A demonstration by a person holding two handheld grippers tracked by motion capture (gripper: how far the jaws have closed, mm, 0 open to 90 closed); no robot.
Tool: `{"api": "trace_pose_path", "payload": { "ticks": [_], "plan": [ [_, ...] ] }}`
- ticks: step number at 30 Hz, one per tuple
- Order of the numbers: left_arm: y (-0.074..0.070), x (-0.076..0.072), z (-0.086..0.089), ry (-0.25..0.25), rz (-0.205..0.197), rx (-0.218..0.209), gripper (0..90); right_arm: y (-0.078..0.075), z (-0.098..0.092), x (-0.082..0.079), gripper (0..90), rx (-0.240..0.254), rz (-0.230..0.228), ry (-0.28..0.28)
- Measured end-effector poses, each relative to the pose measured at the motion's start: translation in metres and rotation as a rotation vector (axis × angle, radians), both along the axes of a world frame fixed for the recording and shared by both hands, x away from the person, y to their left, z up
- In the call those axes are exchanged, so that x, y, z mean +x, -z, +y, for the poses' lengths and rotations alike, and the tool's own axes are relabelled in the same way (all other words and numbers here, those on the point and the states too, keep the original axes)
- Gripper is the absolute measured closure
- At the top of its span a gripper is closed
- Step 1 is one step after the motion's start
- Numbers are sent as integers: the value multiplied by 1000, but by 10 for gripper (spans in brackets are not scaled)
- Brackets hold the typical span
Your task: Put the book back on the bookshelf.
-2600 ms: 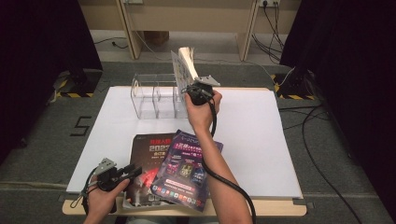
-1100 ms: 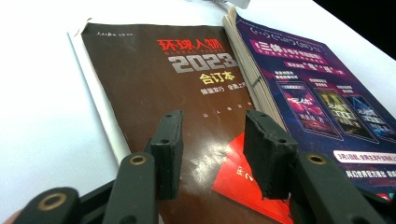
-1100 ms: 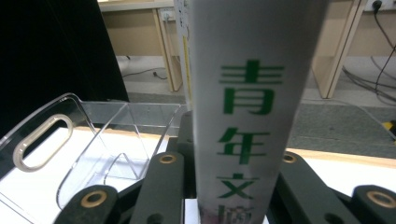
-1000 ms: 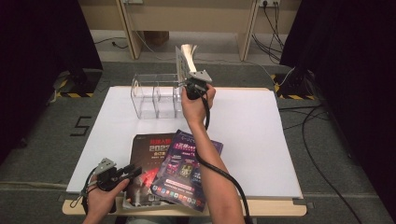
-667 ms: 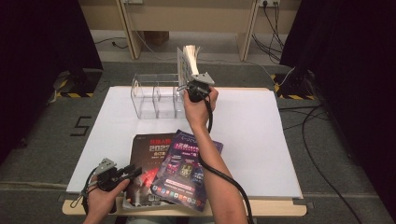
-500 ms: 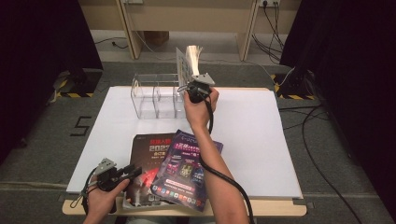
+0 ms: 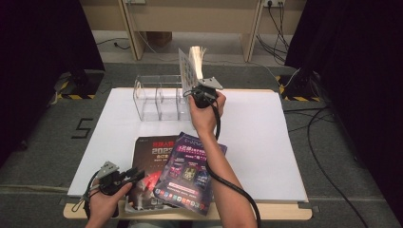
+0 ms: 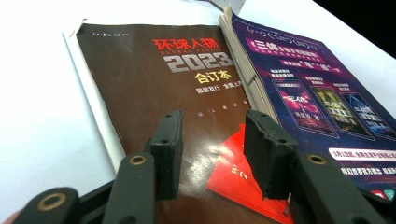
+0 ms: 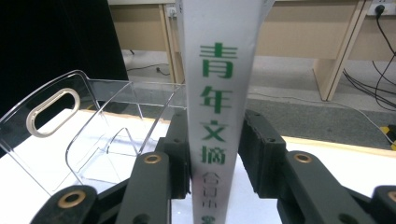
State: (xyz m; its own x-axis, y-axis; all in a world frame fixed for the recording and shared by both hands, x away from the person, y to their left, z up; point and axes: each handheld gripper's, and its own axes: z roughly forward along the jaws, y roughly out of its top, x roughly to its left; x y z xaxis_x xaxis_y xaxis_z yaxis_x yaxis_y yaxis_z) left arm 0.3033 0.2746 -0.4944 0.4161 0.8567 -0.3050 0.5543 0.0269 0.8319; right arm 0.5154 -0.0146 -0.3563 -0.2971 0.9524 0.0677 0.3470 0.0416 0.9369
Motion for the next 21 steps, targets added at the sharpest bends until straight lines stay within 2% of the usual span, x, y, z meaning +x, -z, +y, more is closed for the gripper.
{"api": "trace_pose_path", "payload": {
  "ticks": [21],
  "plan": [
    [0, -1, -2, 3, -4, 5, 565, -4, -8, -22, 640, 16, -8, -24]
  ]
}}
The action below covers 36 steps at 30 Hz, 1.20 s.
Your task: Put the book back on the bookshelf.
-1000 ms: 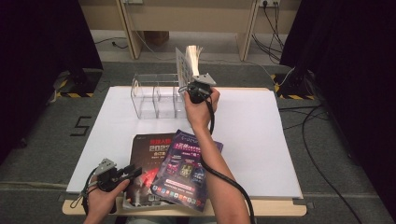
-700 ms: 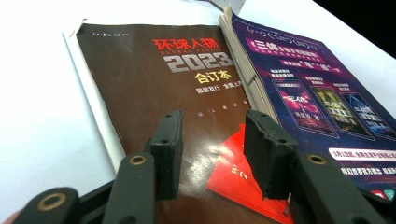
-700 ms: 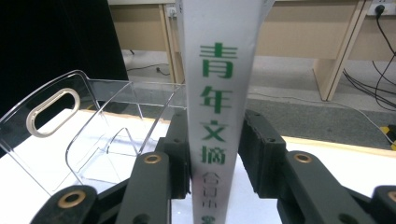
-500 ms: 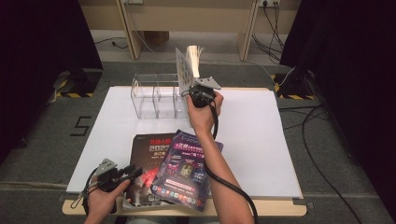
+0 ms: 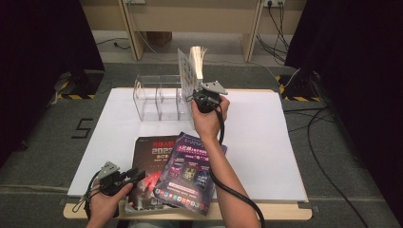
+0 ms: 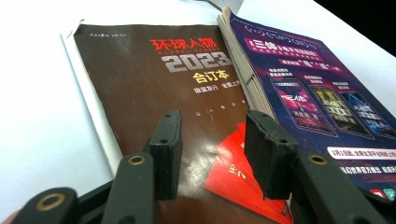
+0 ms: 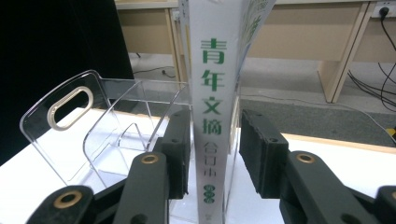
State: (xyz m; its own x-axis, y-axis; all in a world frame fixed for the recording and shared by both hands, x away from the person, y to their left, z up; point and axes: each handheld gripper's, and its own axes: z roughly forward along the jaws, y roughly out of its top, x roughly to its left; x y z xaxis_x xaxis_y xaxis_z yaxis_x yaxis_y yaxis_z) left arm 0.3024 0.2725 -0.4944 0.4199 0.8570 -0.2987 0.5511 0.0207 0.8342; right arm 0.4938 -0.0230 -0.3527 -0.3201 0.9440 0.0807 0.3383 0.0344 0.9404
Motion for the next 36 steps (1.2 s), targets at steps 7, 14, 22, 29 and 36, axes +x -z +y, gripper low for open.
{"api": "trace_pose_path", "payload": {
  "ticks": [7, 14, 22, 29, 36],
  "plan": [
    [0, -1, -1, 5, -2, 1, 560, 2, -1, -8, 635, -4, 4, -12],
    [-2, -1, -3, 8, -3, -8, 551, 4, -6, -15, 631, 3, 16, -23],
    [-6, -3, -6, 21, -7, -23, 542, 8, -16, -20, 628, 1, 53, -29],
    [-7, -4, -13, 46, -8, -24, 538, 16, -26, -24, 626, 2, 109, -37],
    [-8, -5, -20, 79, 2, -21, 537, 27, -39, -28, 629, -9, 162, -33]
  ]
}}
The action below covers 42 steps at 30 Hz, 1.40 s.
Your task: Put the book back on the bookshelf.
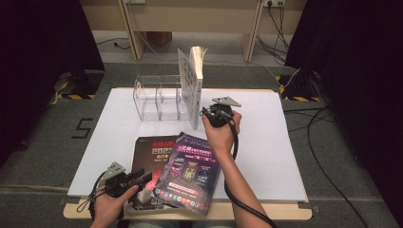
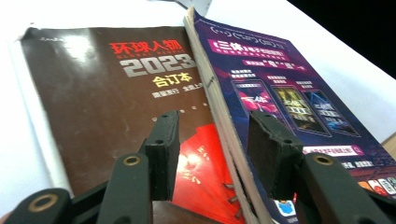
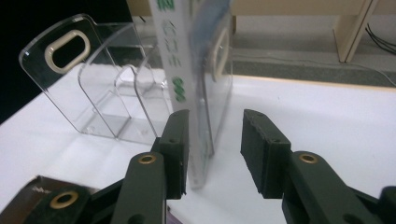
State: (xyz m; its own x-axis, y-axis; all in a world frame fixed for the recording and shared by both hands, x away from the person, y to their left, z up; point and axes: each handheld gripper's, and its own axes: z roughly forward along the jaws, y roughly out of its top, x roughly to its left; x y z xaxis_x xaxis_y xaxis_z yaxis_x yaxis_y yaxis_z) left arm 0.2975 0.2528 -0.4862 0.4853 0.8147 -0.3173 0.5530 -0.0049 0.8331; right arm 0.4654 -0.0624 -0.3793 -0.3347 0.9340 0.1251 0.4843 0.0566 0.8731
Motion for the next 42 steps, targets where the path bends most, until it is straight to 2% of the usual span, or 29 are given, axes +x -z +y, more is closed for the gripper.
{"api": "trace_pose_path", "payload": {
  "ticks": [1, 2, 3, 6, 7, 8, 9, 11, 12, 13, 14, 16, 18, 19, 25, 32, 34, 42],
  "plan": [
    [0, 0, -3, 10, 3, -2, 537, 4, -4, -1, 632, -2, 22, 3],
    [0, 0, -3, 10, 3, -2, 537, 4, -4, -1, 632, -2, 22, 3],
    [0, 0, -4, 18, 7, 1, 537, 10, -9, -2, 632, 0, 52, 3],
    [1, 0, -9, 33, 12, 7, 536, 15, -13, -3, 633, -6, 77, 5],
    [2, 0, -12, 43, 17, 11, 534, 21, -19, -4, 634, -6, 110, 8],
    [2, 0, -12, 43, 17, 11, 534, 21, -19, -4, 634, -6, 110, 8],
    [3, 0, -15, 53, 24, 15, 532, 26, -23, -5, 634, -11, 134, 11],
    [4, 0, -17, 61, 29, 20, 532, 30, -28, -6, 633, -11, 168, 15],
    [4, 0, -17, 61, 29, 20, 532, 30, -28, -6, 633, -11, 168, 15],
    [4, 0, -18, 66, 32, 23, 532, 35, -32, -6, 632, -14, 195, 15],
    [4, 0, -18, 66, 32, 23, 532, 35, -32, -6, 632, -14, 195, 15],
    [5, 0, -20, 70, 38, 23, 532, 43, -37, -8, 630, -13, 239, 16],
    [6, 1, -21, 75, 45, 19, 532, 46, -38, -8, 630, -14, 251, 18],
    [7, 1, -22, 79, 47, 24, 531, 53, -43, -8, 629, -15, 273, 17],
    [10, 1, -25, 89, 62, 31, 530, 69, -51, -10, 625, -12, 326, 27],
    [11, 1, -25, 96, 71, 32, 524, 80, -56, -10, 617, -3, 373, 25],
    [12, 1, -26, 98, 80, 25, 520, 83, -56, -9, 611, -4, 403, 22],
    [14, 1, -27, 110, 95, 17, 517, 90, -59, -9, 606, 11, 431, 27]
  ]
}}
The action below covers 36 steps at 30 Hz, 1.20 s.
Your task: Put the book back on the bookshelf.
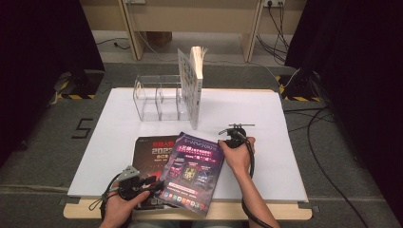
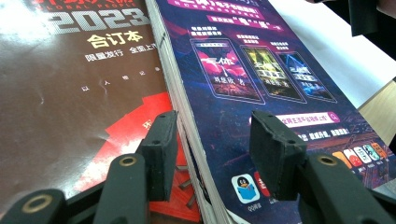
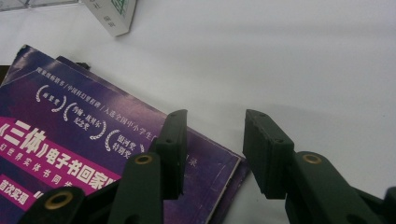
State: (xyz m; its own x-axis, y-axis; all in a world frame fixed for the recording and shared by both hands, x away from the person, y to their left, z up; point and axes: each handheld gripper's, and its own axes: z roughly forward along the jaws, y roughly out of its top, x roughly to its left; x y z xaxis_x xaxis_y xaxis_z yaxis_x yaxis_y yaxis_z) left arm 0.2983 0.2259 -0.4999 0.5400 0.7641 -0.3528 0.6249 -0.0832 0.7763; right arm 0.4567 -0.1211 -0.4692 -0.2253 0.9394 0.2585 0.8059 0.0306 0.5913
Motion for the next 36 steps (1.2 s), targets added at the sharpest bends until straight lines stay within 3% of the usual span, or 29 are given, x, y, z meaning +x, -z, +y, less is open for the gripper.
{"api": "trace_pose_path", "payload": {
  "ticks": [19, 30, 36],
  "plan": [
    [1, 0, -2, 18, 24, 2, 538, 2, -2, -3, 602, 30, -6, 1],
    [-1, -1, -3, 12, 12, 27, 598, 0, -2, -4, 623, 60, -2, 34],
    [-2, -2, -3, 8, 13, 33, 615, -3, -1, -4, 630, 62, -22, 23]
  ]
}}
